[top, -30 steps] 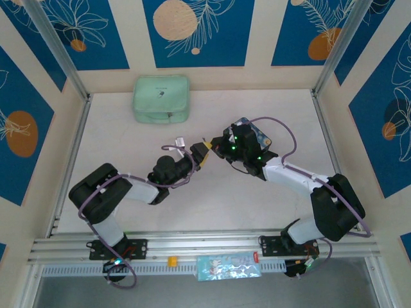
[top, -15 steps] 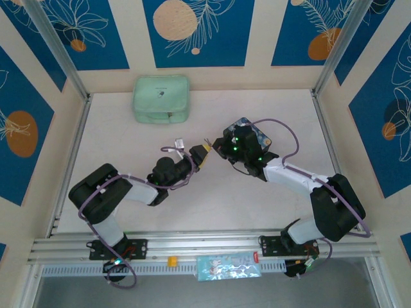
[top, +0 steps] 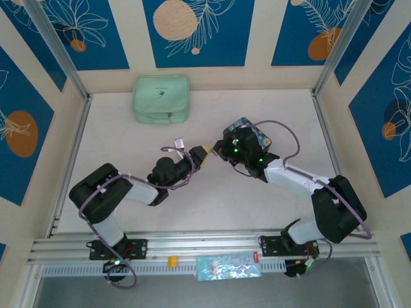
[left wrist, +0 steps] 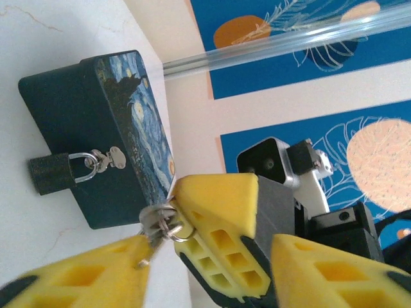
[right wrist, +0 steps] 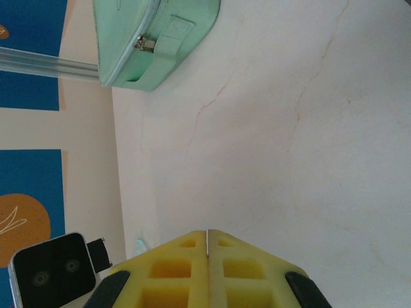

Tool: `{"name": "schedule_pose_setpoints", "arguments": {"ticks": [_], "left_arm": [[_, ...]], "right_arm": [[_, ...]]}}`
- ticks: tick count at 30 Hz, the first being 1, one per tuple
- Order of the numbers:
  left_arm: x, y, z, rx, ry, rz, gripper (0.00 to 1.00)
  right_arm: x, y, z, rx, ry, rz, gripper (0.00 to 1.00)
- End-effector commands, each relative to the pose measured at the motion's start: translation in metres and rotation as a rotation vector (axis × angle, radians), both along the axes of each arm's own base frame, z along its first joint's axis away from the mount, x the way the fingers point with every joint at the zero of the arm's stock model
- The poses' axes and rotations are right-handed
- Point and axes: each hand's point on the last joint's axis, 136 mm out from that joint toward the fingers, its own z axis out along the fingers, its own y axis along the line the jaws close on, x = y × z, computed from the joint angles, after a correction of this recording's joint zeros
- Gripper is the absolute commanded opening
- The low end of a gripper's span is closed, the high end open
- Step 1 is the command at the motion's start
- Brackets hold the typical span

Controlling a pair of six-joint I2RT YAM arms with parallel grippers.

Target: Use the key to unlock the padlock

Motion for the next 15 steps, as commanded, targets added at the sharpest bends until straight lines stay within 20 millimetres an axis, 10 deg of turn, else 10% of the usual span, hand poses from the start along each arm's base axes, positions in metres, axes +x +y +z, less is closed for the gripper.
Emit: {"name": "schedule_pose_setpoints", "arguments": {"ticks": [1,15], "left_arm": [[-0.0009,-0.0058,0.0089,-0.018,-0.041,-0.016,0.37],[0.0028,-0.0067,-0.0003,-0.009,-0.014,-0.015,0.08]], "right_arm": [[-0.0018,-0.0028,0.0070,0.007,-0.010,-0.016,0.00],[-0.0046,-0.0012,0.0124,0.015,-0.020,-0.003,0.00]]}}
